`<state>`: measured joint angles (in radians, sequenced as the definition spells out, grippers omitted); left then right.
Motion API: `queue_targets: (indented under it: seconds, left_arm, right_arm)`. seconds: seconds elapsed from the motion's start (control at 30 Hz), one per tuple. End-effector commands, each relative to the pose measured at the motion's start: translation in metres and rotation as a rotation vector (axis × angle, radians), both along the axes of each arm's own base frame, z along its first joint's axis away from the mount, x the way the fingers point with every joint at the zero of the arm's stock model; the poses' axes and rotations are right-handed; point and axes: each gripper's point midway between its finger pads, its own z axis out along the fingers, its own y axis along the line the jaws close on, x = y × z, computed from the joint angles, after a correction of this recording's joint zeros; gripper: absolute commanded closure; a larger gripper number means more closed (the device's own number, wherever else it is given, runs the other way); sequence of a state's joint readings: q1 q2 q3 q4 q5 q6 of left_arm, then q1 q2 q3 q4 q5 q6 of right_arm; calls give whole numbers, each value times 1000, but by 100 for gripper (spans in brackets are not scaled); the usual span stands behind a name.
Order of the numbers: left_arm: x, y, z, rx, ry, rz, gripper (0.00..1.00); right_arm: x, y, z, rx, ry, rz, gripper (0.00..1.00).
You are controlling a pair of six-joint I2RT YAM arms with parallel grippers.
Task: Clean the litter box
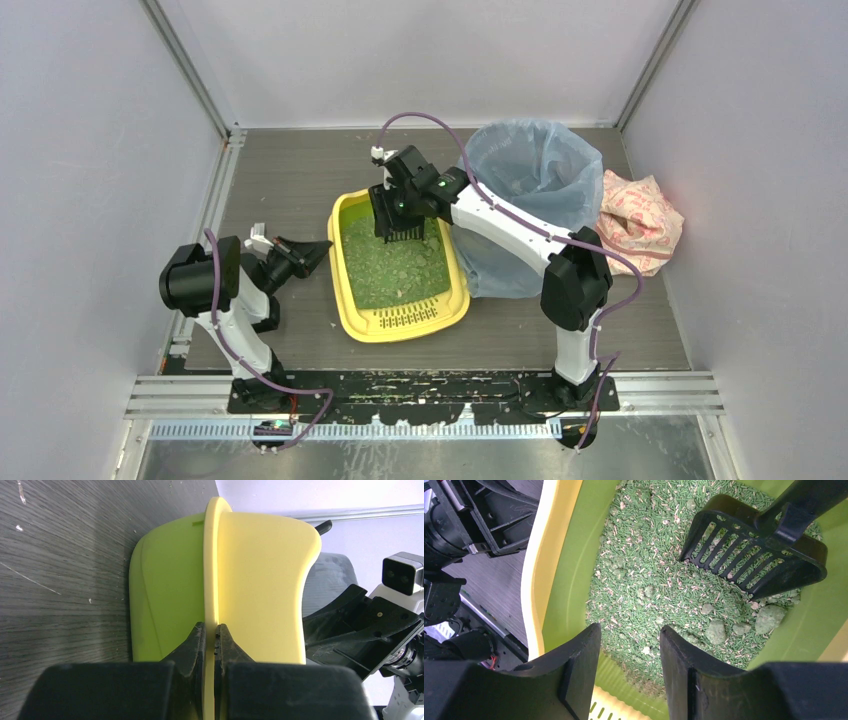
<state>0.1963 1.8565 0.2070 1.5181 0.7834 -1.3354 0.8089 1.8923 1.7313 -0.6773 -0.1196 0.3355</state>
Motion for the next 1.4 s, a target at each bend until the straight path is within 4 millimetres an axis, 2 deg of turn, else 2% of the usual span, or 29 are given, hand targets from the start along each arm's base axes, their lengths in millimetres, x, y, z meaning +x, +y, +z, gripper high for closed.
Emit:
queue_targets:
  seconds: [0.0,0.23,0.33,0.37,0.5,0.67,0.93,1.2,1.37]
  left_arm:
    - [4,18,-31,55,90,103,100]
    - [21,33,-11,67,38,156,100]
    - [31,38,7,77,5,171,100]
    - [37,41,18,91,-19,178,100]
    - [49,51,36,181,-7,205,100]
    - [59,65,49,275,13,252,100]
    - [82,82,43,261,26,318,100]
    - [110,106,39,238,24,379,100]
    - [116,111,40,240,21,384,100]
  right_arm:
    - [2,3,42,90,-88,0,48]
    - [1,0,47,94,-110,-1,48]
    - [1,-1,48,94,-114,-1,49]
    - [1,-2,49,94,-116,-1,49]
    - [2,-3,53,97,-130,-3,49]
    - [1,-3,60,110,-142,2,50]
    - [-2,-4,73,132,-160,14,50]
    - [1,-9,75,102,-182,12,50]
    - [4,-6,79,108,-188,11,50]
